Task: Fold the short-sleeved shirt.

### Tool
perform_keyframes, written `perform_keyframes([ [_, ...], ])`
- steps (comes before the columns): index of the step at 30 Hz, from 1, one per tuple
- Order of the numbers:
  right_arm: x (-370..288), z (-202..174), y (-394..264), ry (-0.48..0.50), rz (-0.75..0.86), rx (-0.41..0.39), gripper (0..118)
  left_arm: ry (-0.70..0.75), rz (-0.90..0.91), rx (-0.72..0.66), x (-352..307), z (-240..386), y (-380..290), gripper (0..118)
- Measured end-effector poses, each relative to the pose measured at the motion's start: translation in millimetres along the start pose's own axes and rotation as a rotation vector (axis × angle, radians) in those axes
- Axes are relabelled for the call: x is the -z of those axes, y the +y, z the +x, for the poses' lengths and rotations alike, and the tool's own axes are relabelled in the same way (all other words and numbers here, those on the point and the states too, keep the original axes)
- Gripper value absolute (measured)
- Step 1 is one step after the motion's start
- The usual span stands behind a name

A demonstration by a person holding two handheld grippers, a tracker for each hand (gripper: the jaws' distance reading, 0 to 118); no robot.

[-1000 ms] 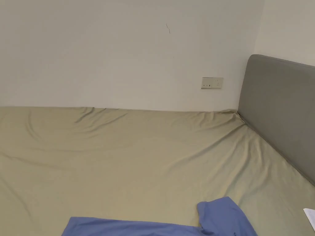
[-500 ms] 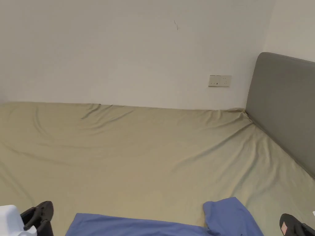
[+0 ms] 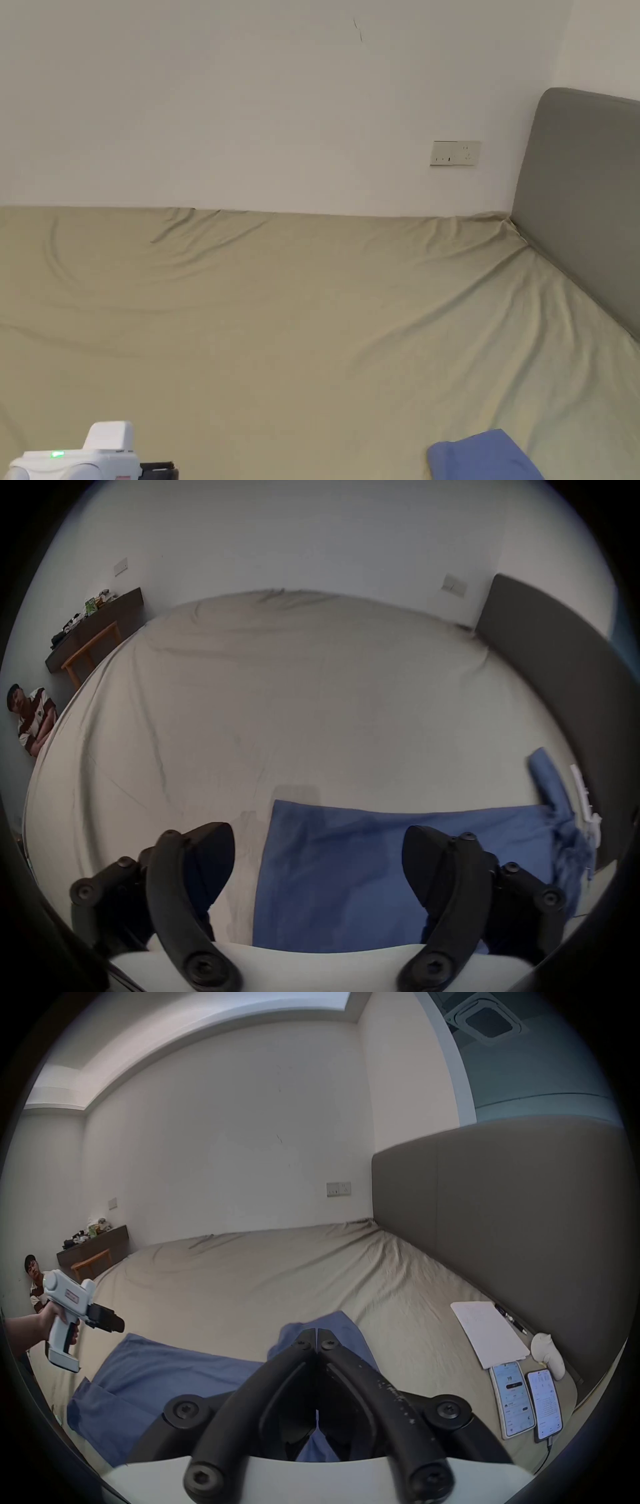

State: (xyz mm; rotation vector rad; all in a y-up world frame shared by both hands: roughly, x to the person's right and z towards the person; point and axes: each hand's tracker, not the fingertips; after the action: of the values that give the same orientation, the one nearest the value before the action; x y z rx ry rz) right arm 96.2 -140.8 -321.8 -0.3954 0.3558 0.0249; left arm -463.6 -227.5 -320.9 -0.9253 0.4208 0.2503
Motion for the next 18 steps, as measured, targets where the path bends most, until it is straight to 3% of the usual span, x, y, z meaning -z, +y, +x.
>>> perform_keyframes([
  [2,9.9,3.6,-6.1,-0.013,-0.031,-0.003,1,0.015,-0.057,-0.032,28.6,-5.3,-0.7,91],
  [3,13.8,5.2,-10.2,-0.019,-0.047,0.0,1,0.022,-0.082,-0.05,39.1,-7.8,-2.1,84],
  [4,18.0,6.8,-13.9,-0.025,-0.061,0.003,1,0.03,-0.101,-0.062,46.2,-8.7,-3.8,69],
  [6,28.4,10.1,-18.8,-0.04,-0.098,0.012,7,0.02,-0.086,-0.057,46.8,-7.2,-7.9,66],
  [7,32.2,10.9,-20.9,-0.048,-0.112,0.018,27,0.024,-0.067,-0.057,40.7,-5.7,-7.6,45],
  [8,39.6,13.3,-20.9,-0.051,-0.145,0.023,50,0.003,-0.058,-0.043,36.2,-5.6,-6.1,17],
  [9,50.6,16.6,-18.8,-0.053,-0.195,0.026,75,-0.038,-0.052,-0.026,32.3,-4.0,-5.2,2],
  [10,60.2,18.7,-17.1,-0.059,-0.198,0.031,92,-0.063,-0.048,-0.026,26.8,-3.4,-7.6,2],
  [13,103.5,31.4,-8.7,-0.057,-0.269,0.011,90,-0.055,-0.002,0.038,10.7,4.1,-10.0,2],
  [18,198.5,58.5,-8.3,-0.05,-0.509,0.088,90,-0.071,0.02,0.036,-7.0,6.9,-16.6,2],
])
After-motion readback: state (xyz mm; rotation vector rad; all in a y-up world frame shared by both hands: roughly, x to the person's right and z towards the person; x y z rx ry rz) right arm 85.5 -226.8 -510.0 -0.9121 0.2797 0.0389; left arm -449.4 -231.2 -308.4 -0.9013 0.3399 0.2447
